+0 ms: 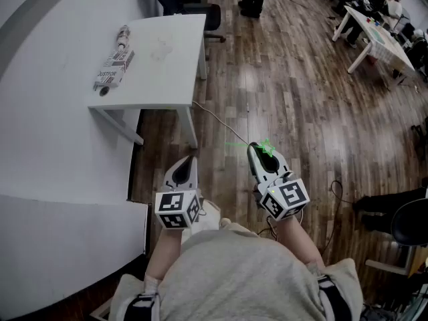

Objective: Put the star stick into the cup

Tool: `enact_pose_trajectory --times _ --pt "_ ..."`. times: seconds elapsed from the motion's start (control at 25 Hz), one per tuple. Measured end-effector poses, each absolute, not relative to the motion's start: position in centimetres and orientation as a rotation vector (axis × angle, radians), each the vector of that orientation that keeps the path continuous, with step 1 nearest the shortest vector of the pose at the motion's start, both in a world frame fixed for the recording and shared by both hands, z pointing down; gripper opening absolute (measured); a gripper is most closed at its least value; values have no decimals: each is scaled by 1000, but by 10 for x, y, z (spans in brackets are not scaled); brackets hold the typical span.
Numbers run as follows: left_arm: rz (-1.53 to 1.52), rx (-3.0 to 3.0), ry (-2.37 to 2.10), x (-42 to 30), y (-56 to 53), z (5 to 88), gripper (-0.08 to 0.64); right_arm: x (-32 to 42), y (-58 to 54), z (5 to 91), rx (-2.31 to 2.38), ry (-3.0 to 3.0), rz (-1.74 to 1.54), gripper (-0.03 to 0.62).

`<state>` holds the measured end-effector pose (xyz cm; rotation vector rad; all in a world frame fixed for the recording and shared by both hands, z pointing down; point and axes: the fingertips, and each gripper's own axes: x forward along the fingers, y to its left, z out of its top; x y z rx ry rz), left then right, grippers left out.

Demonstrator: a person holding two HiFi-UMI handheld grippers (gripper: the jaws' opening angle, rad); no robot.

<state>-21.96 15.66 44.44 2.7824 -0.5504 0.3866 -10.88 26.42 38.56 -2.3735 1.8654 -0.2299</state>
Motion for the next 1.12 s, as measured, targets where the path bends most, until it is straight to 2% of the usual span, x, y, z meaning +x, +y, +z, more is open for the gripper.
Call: enact_pose_trajectory --times 0.64,1.12 --pt "313 2836 -586 -263 204 422 10 -157 313 371 -2339 1871 -141 8" --pt "302 2805 -584 -261 219 428 11 -156 323 373 -2312 1864 -151 11"
